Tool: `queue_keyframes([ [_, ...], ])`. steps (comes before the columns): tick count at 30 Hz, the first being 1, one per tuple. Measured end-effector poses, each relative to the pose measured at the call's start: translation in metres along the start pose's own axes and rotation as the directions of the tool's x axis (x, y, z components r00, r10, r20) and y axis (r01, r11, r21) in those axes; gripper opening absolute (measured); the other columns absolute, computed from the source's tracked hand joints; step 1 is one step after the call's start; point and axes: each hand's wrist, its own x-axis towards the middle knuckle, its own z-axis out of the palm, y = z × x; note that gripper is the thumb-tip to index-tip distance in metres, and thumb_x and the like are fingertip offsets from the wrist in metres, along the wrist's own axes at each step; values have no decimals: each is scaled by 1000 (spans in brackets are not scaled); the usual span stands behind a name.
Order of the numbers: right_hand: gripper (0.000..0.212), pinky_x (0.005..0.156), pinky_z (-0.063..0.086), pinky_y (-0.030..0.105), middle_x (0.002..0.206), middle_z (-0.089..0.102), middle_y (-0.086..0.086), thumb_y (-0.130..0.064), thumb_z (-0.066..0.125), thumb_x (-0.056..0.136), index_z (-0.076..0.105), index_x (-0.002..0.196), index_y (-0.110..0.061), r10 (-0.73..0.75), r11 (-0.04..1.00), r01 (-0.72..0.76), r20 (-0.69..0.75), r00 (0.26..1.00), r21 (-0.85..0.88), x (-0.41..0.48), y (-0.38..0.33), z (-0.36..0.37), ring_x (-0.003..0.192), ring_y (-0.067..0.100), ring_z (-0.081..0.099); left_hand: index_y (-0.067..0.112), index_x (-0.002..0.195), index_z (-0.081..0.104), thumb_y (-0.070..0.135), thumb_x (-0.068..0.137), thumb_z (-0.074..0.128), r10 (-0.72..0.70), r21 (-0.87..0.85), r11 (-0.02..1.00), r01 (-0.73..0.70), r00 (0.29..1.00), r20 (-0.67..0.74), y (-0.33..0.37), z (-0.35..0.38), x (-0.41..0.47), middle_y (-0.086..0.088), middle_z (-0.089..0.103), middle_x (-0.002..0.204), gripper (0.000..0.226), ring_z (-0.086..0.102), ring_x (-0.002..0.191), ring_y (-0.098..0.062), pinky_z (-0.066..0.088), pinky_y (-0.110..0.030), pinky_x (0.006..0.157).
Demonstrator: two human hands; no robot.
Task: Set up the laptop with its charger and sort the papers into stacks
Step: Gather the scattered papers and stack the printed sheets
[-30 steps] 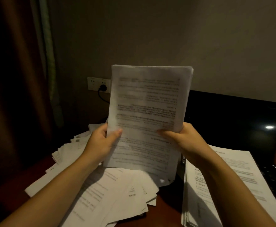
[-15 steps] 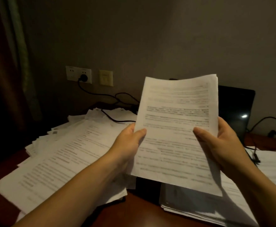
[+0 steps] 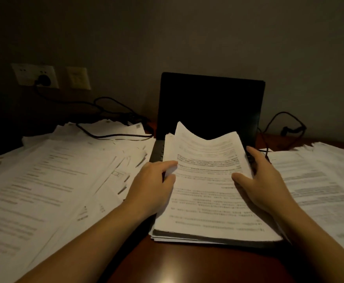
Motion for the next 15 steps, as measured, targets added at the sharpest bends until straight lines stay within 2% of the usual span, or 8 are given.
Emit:
queue_keyframes([
  [2,75,98,48,38,145,52,1,-25,70,91,29,154,-23,-23,992,25,22,1000,-121,1,3,2,124,24,55,30,141,57,30,101,54,18,97,995,-17,1000,-8,-2,-1,-1,13,59,137,39,49,127,-9,44,-36,109],
  [5,66,96,48,40,141,54,3,-36,66,93,37,151,-21,-28,957,34,28,999,-288,1,5,3,124,25,54,31,142,54,36,101,54,2,202,979,2,1000,-17,-1,-5,-4,14,55,140,42,41,130,-11,39,-36,111],
  [10,47,98,43,40,136,54,4,-45,48,100,46,141,-24,16,866,26,78,997,-500,-1,-1,6,127,27,42,31,144,53,45,98,55,-44,286,957,49,999,-24,5,-9,-8,13,52,145,47,39,135,-12,36,-38,112],
  [15,45,91,39,41,121,62,-1,-56,36,99,48,132,-27,4,802,80,140,990,-592,-4,-5,9,118,27,45,32,140,56,45,99,55,-57,235,971,52,998,16,11,-11,-12,8,58,135,44,45,116,-5,35,-24,90],
])
